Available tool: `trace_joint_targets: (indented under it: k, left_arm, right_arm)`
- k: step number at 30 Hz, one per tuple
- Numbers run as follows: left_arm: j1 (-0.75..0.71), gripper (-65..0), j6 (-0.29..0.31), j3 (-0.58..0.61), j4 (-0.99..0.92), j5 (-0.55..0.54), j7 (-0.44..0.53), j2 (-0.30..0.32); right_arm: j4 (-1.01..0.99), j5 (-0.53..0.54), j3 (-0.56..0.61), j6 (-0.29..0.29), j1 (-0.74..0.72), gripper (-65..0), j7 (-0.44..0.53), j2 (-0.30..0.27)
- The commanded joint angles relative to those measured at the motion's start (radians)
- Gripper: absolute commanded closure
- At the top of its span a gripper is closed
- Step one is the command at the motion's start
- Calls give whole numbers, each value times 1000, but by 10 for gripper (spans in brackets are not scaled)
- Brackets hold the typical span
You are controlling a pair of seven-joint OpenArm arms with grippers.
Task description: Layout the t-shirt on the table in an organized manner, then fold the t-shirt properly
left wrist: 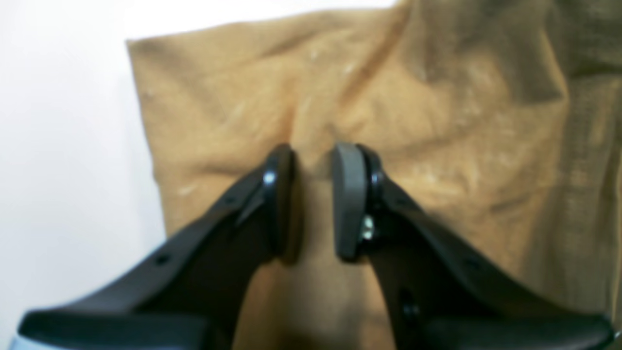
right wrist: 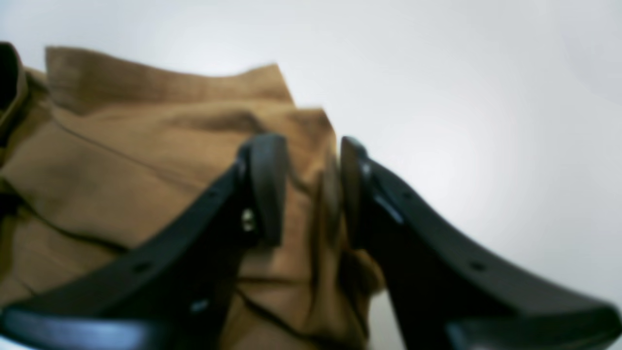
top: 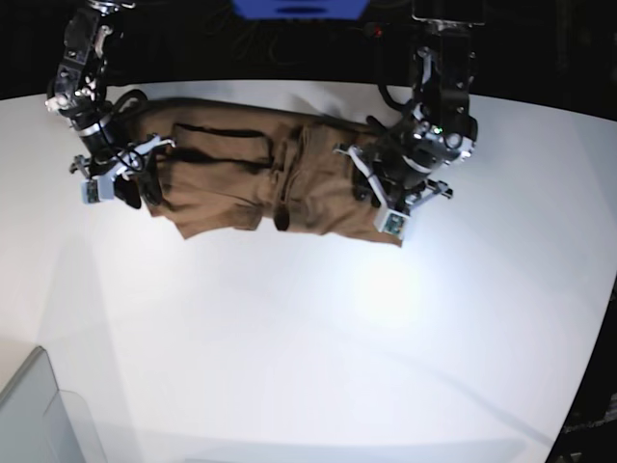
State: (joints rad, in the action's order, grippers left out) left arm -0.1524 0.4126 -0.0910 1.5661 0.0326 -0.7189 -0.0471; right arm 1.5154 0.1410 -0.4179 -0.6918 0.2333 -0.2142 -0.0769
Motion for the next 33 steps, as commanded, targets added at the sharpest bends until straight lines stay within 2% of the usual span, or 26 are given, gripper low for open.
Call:
trace_joint_targets:
  k: [1, 3, 8, 12, 14, 17, 20, 29, 33]
  left_arm:
    - [-11, -149, -1, 0, -10, 17, -44, 2]
    - [-17, -149, -1, 0, -16, 17, -44, 2]
    - [-20, -149, -1, 0, -17, 17, -44, 3]
    - [-36, -149, -1, 0, -17, 17, -44, 3]
    - [-39, -149, -1, 0, -17, 17, -44, 3]
    - [-39, -149, -1, 0, -17, 17, -44, 3]
    - [-40, -149, -1, 0, -17, 17, -44, 3]
    - [-48, -149, -1, 0, -17, 17, -44, 3]
    - [-60, -149, -1, 0, -16, 17, -44, 3]
  right_arm:
    - [44, 21, -12, -6, 11, -248, 31, -5]
    - [90, 24, -39, -6, 30, -277, 31, 6]
    - [135, 22, -134, -6, 39, -338, 31, 76]
    - [133, 22, -121, -6, 30, -369, -12, 81]
    - [135, 21, -69, -6, -4, -375, -83, 71]
    - [123, 19, 15, -6, -76, -380, -232, 24]
    - [110, 19, 52, -6, -145, -380, -324, 13]
    - [-60, 19, 57, -6, -257, -380, -340, 12]
    - [-146, 19, 83, -6, -291, -378, -339, -8]
